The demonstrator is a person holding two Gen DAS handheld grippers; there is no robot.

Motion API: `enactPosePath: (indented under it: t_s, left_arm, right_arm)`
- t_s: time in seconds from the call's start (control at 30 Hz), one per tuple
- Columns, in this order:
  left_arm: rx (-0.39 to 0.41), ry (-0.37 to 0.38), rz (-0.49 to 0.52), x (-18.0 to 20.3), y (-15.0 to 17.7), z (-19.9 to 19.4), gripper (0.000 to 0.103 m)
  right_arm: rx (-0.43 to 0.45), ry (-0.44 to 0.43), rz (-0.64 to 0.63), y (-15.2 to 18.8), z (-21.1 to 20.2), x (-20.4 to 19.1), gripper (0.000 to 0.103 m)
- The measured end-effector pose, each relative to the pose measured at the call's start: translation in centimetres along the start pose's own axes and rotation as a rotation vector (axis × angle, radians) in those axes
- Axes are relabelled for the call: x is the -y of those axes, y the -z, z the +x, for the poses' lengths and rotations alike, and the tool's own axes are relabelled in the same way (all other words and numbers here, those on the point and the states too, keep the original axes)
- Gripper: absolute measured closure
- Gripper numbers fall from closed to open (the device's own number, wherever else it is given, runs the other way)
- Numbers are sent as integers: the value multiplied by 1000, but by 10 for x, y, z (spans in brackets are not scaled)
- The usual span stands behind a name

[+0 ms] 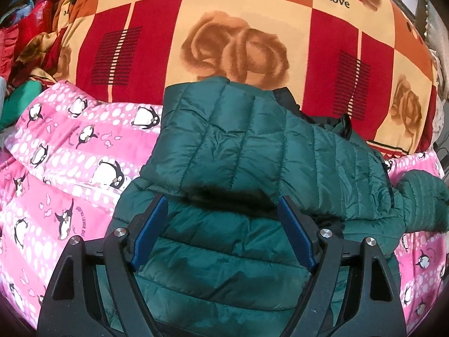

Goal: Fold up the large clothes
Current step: 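Grasp the other sleeve cuff with the right gripper and lift it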

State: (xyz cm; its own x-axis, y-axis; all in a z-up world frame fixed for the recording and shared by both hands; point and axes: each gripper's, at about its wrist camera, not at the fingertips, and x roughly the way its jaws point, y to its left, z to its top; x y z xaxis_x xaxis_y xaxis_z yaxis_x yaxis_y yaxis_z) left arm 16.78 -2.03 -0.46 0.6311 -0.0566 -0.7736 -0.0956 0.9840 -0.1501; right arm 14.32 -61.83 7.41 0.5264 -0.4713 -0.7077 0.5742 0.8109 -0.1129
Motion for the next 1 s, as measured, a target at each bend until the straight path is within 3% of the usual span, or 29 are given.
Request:
enactPosePath:
  t_s: [0.2,0.53,0.8,0.87,0.93,0.97,1.0]
  left_arm:
    - [-5,-12,5,-1,3,5,22]
    - [-29,-34,31,6,7,16,22]
    - [-38,-39,57,16,8,22,22]
    - [-40,-38,59,18,9,24,22]
    - [-42,-34,57,18,9,24,22]
    - [-44,-33,54,17,9,25,22]
    - [-45,-30,51,17,10,25,22]
  right_arm:
    - [2,40,28,-22,15,37,14]
    - [-66,26,50,-36,55,84,14]
    - [-131,-102,105,-23,90,98,15]
    - [-139,-127,125,-20,93,100,24]
    - [-134,-115,120,-18,92,100,44]
    - [-133,-119,114,-18,92,100,62]
    - [-138,-125,109,-18,91,100,72]
